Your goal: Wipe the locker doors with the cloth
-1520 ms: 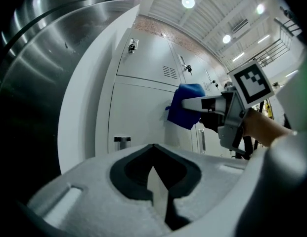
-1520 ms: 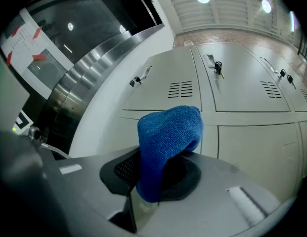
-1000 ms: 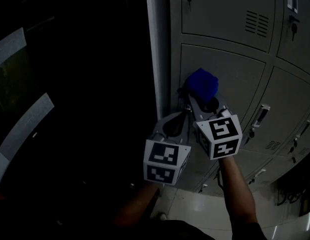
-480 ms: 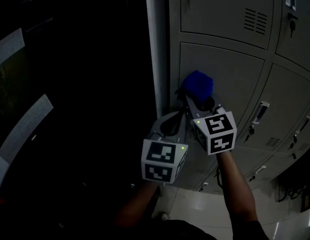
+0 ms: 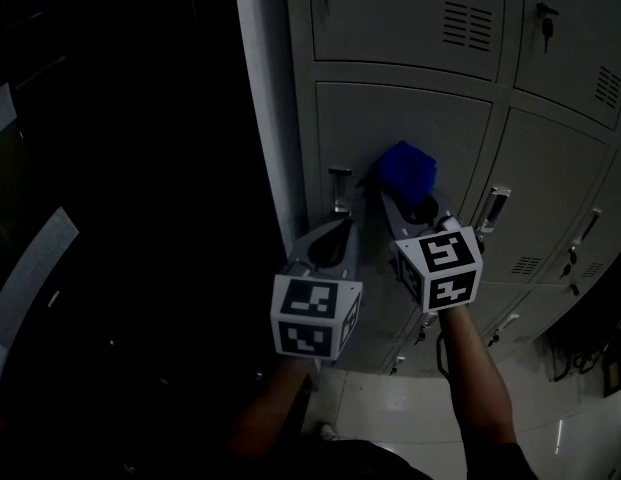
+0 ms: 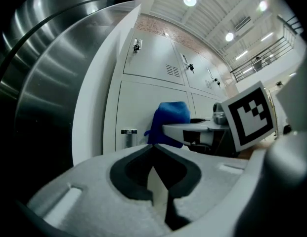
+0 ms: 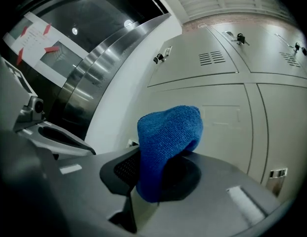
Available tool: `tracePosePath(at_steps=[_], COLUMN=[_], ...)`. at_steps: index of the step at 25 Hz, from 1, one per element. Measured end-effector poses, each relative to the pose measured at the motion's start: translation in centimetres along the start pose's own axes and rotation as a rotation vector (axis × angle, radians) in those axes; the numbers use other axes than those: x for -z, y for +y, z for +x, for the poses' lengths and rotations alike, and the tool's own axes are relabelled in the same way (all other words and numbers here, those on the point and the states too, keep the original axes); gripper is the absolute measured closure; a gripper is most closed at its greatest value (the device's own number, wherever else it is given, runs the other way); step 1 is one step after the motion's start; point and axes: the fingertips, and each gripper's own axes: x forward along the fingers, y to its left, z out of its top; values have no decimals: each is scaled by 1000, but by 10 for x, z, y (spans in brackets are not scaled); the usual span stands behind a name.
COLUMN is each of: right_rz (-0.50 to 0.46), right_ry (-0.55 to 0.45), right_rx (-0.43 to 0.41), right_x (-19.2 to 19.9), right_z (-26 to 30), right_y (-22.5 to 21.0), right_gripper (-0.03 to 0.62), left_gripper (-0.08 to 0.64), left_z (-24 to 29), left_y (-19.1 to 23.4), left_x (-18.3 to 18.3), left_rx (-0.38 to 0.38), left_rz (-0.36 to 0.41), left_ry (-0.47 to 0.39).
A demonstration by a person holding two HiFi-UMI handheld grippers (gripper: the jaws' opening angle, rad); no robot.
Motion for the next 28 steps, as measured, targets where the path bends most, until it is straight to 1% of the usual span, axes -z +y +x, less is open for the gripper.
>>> tracePosePath(at_steps=[6,10,16,20,22,28], right_rz=[7,20,20,29,36,0], right_ry=[18,38,57,59,55,-14], right_rx=[95,146,184,183,169,40], right_x=[13,24,31,34,32,16], right_z=[-27,-42,-53,-53,-54,-44], right_y=[-43,-65,-83,-86,-79,-22], right_gripper=[520,520,520,520,520,520], left_gripper=[555,555,555,555,555,555], left_z=[13,19,23,22,21,12], left_y=[-21,-29,-33,-29,-26,-10], left_x=[4,9,12,12,13,20], left_rx=[42,57,59,46,36,-7], left_rz=[-5,-7,-10,-11,-9,2], left_ry=[6,13,20,20,21,28])
